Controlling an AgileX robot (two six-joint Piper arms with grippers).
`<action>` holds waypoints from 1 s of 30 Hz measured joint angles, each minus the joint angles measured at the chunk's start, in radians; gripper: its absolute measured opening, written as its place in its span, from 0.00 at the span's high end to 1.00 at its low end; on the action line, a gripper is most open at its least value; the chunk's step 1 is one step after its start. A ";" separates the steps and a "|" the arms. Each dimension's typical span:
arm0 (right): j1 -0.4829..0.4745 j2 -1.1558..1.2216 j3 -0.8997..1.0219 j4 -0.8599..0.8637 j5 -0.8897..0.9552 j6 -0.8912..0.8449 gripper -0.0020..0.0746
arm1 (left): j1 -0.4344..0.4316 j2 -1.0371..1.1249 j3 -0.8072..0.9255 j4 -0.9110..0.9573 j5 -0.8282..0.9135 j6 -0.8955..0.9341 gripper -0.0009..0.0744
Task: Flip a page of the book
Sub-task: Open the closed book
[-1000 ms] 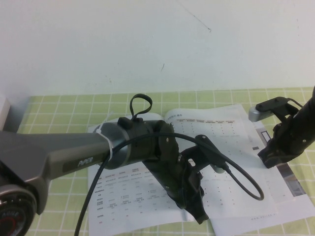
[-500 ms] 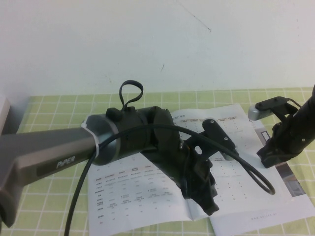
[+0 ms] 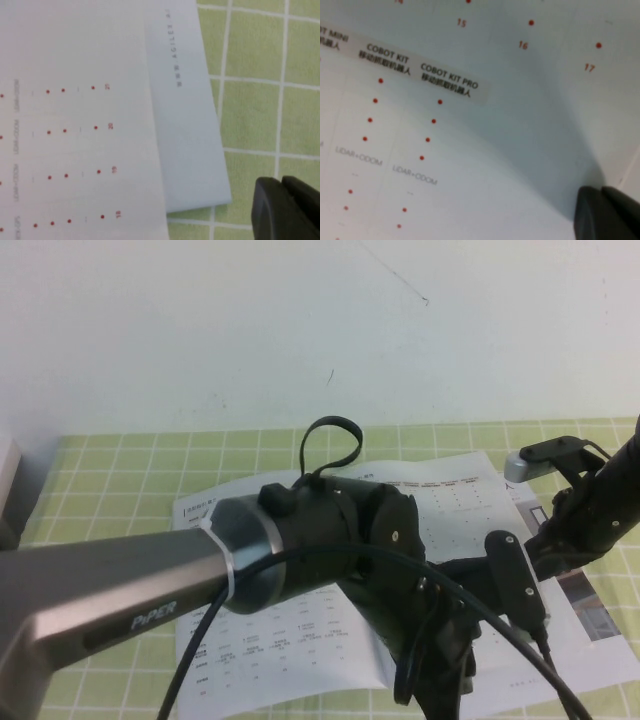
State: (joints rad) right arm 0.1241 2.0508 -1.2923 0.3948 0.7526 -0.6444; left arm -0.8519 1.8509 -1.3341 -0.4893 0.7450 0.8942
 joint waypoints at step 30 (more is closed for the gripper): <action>0.000 0.002 0.000 0.014 0.000 -0.001 0.98 | -0.011 0.116 0.000 0.317 -0.014 -0.221 0.99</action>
State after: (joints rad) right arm 0.1241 2.0529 -1.2923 0.4085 0.7526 -0.6451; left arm -0.8628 1.9668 -1.3341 -0.1724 0.7312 0.6735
